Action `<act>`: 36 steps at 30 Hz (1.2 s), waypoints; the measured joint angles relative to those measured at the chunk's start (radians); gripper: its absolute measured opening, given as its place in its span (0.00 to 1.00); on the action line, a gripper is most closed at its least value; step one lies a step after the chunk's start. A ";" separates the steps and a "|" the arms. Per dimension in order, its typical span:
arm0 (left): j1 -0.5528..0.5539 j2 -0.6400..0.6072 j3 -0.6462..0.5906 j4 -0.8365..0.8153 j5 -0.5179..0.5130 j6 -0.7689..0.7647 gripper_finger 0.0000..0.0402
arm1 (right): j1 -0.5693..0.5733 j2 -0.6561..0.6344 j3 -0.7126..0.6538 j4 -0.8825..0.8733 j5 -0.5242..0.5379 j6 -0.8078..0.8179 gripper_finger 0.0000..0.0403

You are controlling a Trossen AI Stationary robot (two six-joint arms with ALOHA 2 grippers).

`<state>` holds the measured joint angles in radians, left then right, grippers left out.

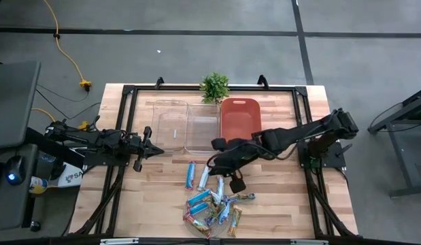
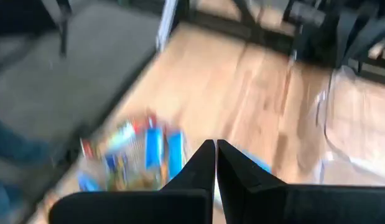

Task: Pick and place Granola Bars by type
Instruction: Put the right green granola bar into the orange bin

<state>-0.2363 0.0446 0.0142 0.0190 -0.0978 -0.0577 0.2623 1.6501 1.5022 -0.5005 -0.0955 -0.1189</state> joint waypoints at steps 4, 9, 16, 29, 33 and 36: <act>0.000 0.000 0.000 0.000 0.000 0.000 0.00 | 0.001 0.000 0.000 -0.208 0.035 -0.101 0.00; 0.000 0.000 0.000 0.000 0.000 0.000 0.00 | 0.002 0.000 0.000 -0.397 0.008 -0.154 0.00; 0.000 0.000 0.000 0.000 0.000 0.000 0.00 | 0.006 0.000 -0.031 -0.463 -0.016 -0.171 0.00; 0.000 0.000 0.000 0.000 0.000 0.000 0.00 | 0.181 0.001 -0.263 -0.162 -0.013 -0.181 0.00; 0.000 0.000 0.000 0.000 0.000 0.000 0.00 | 0.225 0.001 -0.283 -0.093 0.047 -0.290 0.00; 0.000 0.000 0.000 0.000 0.000 0.000 0.00 | 0.244 0.001 -0.283 -0.029 0.113 -0.304 0.00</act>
<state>-0.2360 0.0445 0.0143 0.0193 -0.0982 -0.0574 0.5060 1.6508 1.2190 -0.5295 0.0176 -0.4228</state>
